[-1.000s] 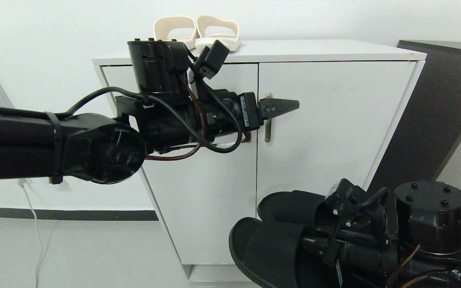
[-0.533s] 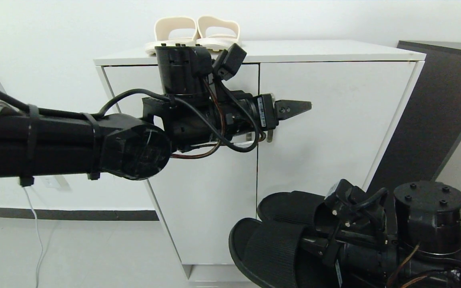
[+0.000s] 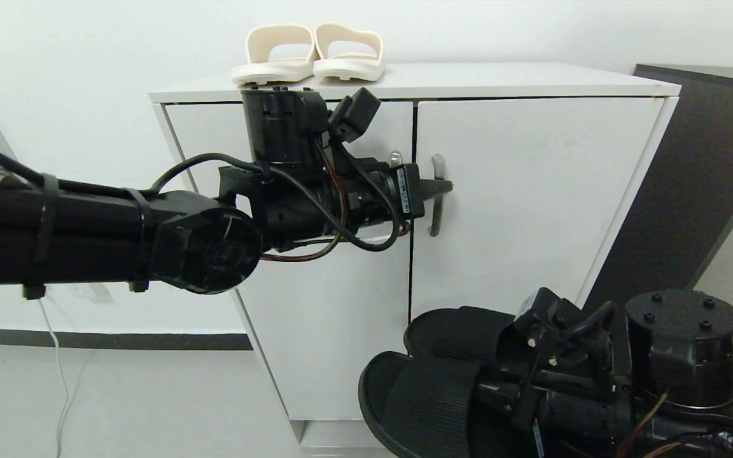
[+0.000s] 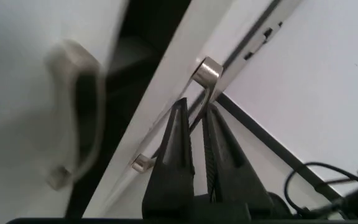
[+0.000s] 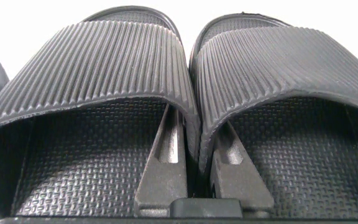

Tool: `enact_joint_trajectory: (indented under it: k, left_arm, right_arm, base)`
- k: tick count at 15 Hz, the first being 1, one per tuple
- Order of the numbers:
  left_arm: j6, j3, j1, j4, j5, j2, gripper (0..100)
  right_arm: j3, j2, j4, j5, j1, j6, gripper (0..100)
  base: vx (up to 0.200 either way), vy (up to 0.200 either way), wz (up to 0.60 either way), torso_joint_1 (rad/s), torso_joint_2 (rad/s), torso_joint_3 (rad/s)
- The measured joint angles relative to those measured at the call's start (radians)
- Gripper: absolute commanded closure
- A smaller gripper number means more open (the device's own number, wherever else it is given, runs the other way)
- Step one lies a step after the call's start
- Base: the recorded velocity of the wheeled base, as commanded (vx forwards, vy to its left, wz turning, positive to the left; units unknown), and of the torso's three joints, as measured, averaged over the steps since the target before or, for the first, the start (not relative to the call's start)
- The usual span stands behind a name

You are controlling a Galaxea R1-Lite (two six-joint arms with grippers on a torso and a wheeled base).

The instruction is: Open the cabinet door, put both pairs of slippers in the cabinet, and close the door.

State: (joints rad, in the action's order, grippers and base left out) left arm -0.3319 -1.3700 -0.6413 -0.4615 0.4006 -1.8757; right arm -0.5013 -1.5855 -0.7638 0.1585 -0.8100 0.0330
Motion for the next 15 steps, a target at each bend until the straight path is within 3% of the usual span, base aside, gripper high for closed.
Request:
enact_joint_trajectory:
  k: [4, 11, 15]
  left_arm:
    - [-0.001, 0.097, -0.023, -0.006, 0.006, 0.065, 100]
    - [0.001, 0.26, -0.079, -0.023, -0.002, 0.221, 100]
    - [-0.016, 0.333, -0.036, -0.093, 0.0, 0.267, 100]
  right_arm:
    - [0.038, 0.032, -0.007, 0.126, -0.009, 0.001, 100]
    - [0.071, 0.063, -0.012, 0.131, -0.047, 0.009, 100]
    - [0.09, 0.07, -0.012, 0.128, -0.086, 0.011, 100]
  base:
    - [0.0, 0.0, 0.0, 0.0, 0.0, 0.0]
    - [0.0, 0.0, 0.0, 0.0, 0.0, 0.0]
    - [0.0, 0.0, 0.0, 0.0, 0.0, 0.0]
